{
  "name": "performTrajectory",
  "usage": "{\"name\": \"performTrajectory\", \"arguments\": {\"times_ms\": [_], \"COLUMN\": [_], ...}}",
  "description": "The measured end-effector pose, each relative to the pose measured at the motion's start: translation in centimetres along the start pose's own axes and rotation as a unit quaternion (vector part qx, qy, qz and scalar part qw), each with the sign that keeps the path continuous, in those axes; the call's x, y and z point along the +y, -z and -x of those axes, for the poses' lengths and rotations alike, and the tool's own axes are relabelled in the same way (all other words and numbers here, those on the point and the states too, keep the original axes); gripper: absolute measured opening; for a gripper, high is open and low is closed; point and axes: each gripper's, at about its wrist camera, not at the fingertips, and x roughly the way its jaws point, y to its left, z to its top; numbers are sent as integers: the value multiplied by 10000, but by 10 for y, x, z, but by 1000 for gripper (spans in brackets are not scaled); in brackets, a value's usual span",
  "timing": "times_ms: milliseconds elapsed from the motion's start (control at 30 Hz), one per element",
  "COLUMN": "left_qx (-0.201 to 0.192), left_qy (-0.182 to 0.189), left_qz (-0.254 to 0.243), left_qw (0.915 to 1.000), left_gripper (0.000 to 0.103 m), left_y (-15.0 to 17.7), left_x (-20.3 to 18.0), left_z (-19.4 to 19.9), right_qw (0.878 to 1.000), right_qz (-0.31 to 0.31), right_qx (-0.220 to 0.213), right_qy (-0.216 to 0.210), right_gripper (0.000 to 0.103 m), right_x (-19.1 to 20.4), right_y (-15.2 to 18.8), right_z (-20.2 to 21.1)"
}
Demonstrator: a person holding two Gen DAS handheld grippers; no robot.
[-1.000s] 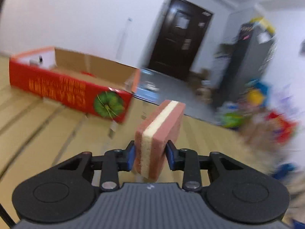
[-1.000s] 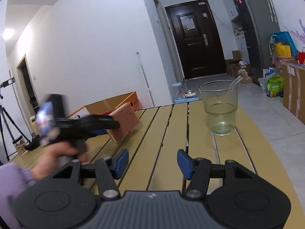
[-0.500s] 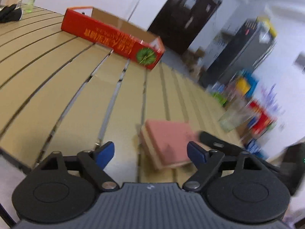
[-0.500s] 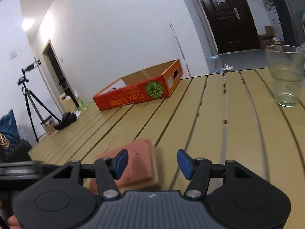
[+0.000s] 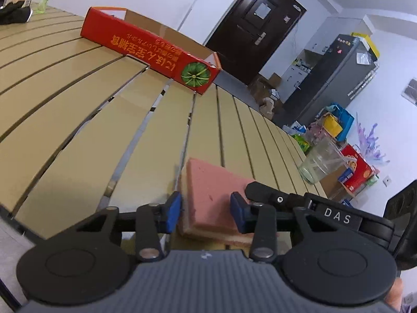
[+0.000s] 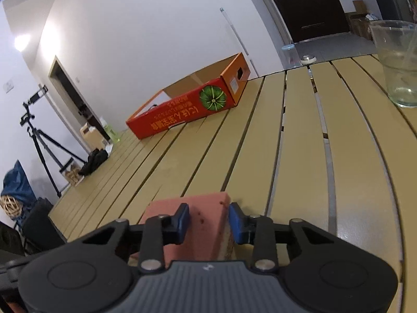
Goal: Collect trash
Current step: 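Carry the sponge block to the black bin and open both tools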
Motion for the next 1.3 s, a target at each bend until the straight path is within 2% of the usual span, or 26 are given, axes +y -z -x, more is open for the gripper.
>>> {"name": "performTrajectory", "arguments": {"times_ms": [133,267,367,467,600,633,667,700,733,767,867,933,1033,1300], "left_qx": [-88,-133,155,456,643,771,963,1111,1239,1362,1848,2085,2018,1924], "left_qy": [-64,-330,-511,-680,-742,-733,-829,-1191,-1604,-1865,-2337,-2372,-2346,-2450], "left_qz": [-77,-46,249,538,609,591,463,418,392,308,121,137,68,-47], "left_qw": [9999,9994,9983,9952,9933,9926,9908,9858,9785,9725,9545,9487,9509,9502], "left_gripper": [41,41,41,41,41,43,50,53,62,68,68,69,77,77], "left_y": [19,71,117,140,137,137,138,141,144,149,165,171,171,169], "left_x": [-13,-12,5,22,38,43,49,54,58,62,73,76,73,68], "left_z": [44,103,120,117,102,94,78,63,49,35,4,-1,4,3], "right_qw": [9995,9964,9924,9897,9895,9896,9888,9865,9832,9789,9682,9659,9642,9591], "right_qz": [203,673,1081,1145,924,797,628,497,374,327,498,584,760,914], "right_qx": [-8,130,409,811,1091,1185,1351,1556,1773,1969,2307,2377,2376,2503], "right_qy": [-243,-508,-426,-273,-212,-155,-36,78,237,427,834,843,900,956], "right_gripper": [32,32,32,32,33,34,36,46,49,49,49,51,58,59], "right_x": [18,46,62,67,61,56,50,44,38,33,26,27,31,32], "right_y": [16,70,110,134,137,139,141,150,155,160,175,178,178,172], "right_z": [43,75,77,64,42,33,19,7,-7,-20,-34,-33,-30,-34]}}
